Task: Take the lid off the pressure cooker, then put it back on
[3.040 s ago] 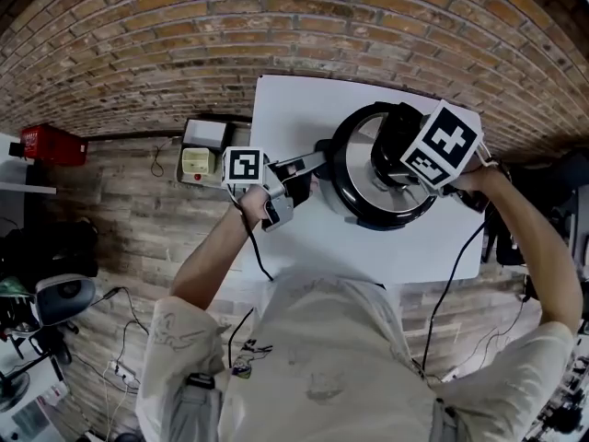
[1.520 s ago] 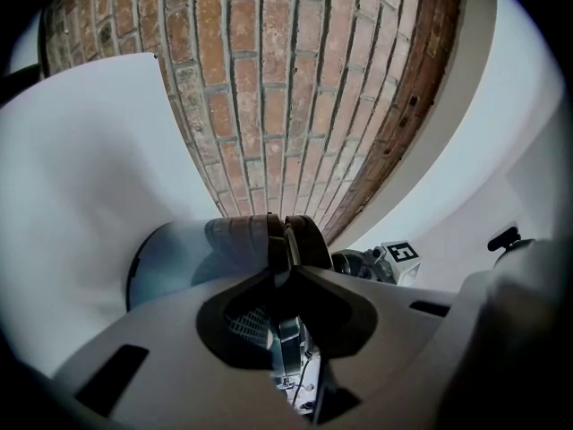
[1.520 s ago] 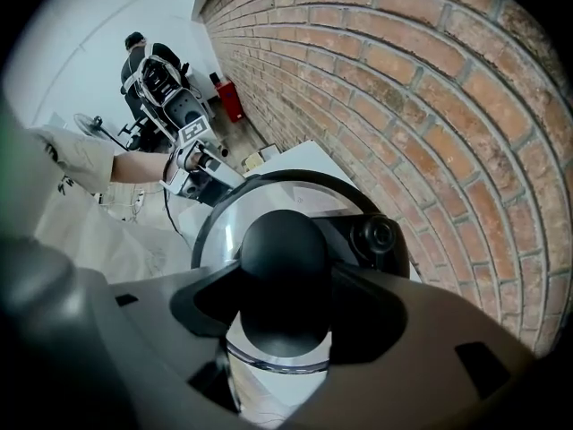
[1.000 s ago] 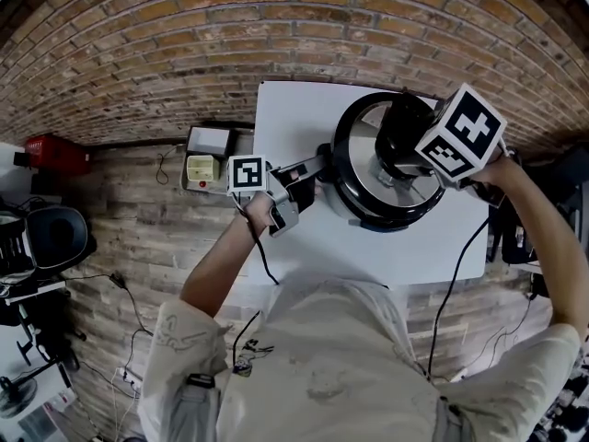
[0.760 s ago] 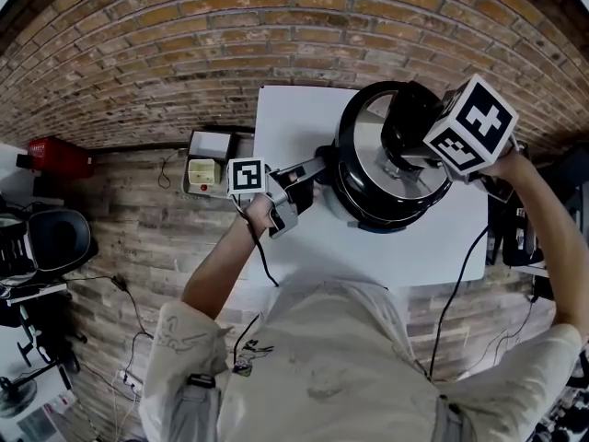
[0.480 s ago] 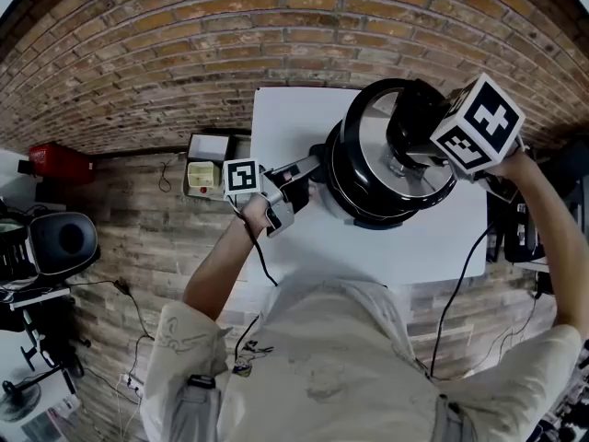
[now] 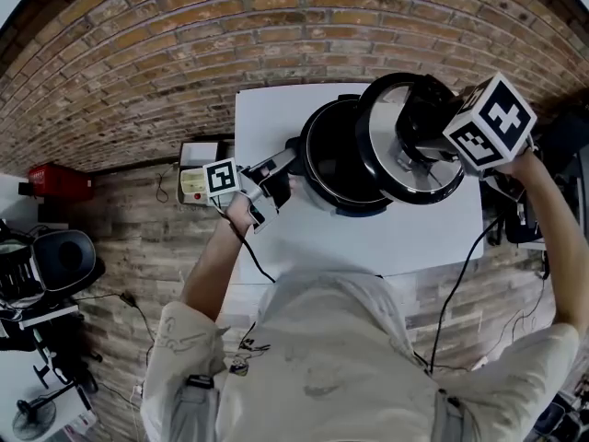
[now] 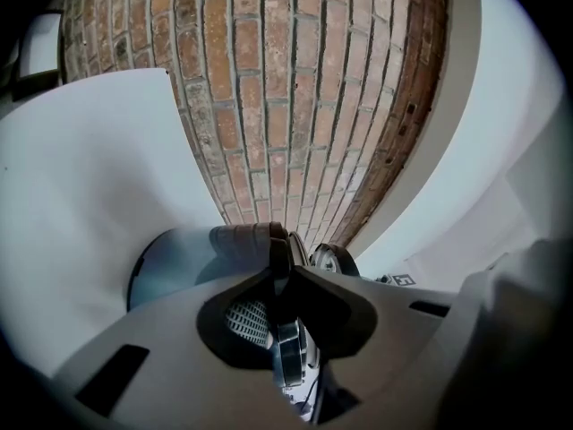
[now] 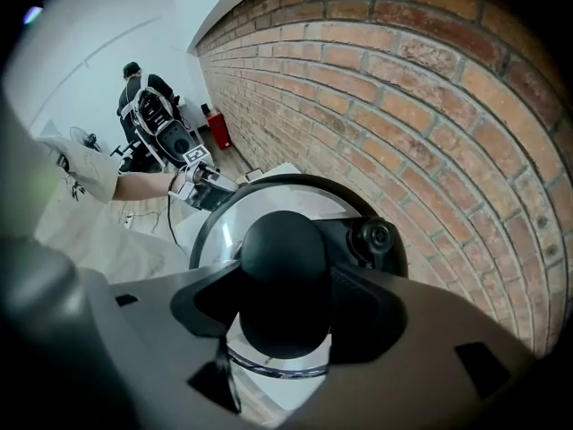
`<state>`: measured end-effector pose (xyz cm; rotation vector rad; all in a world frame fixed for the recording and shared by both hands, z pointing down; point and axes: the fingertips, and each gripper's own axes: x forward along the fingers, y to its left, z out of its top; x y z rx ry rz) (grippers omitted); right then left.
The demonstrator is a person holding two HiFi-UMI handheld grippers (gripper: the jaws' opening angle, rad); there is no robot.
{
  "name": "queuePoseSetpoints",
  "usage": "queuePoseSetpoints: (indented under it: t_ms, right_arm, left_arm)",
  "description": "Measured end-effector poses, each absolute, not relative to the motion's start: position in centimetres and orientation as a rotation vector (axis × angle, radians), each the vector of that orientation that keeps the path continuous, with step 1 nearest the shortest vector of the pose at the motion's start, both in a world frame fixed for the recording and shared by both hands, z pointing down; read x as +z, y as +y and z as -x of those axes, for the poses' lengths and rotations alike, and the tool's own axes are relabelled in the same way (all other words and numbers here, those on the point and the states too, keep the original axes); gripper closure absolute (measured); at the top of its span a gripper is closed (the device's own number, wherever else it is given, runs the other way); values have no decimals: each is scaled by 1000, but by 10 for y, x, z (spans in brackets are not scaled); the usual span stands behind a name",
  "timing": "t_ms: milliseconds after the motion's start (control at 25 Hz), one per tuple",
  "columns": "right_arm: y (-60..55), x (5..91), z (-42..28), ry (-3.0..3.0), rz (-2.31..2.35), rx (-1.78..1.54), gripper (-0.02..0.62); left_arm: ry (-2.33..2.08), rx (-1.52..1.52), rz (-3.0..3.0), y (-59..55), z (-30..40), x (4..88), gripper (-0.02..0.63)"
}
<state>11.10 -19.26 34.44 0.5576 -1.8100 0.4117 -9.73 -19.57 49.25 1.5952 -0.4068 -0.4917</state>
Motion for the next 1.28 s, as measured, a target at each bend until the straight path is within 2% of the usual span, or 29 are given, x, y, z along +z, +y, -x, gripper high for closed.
queuePoseSetpoints:
  t_ms: [680,1280]
  right_arm:
    - [-161,361,-232,-1802,-750,582,304]
    - [-121,403,-293,-1783,-842,790,302]
  left_arm:
    - [-540,-603,-1564,-197,104,497,538]
    - [-568,-644,-1552,-197,106,497,538]
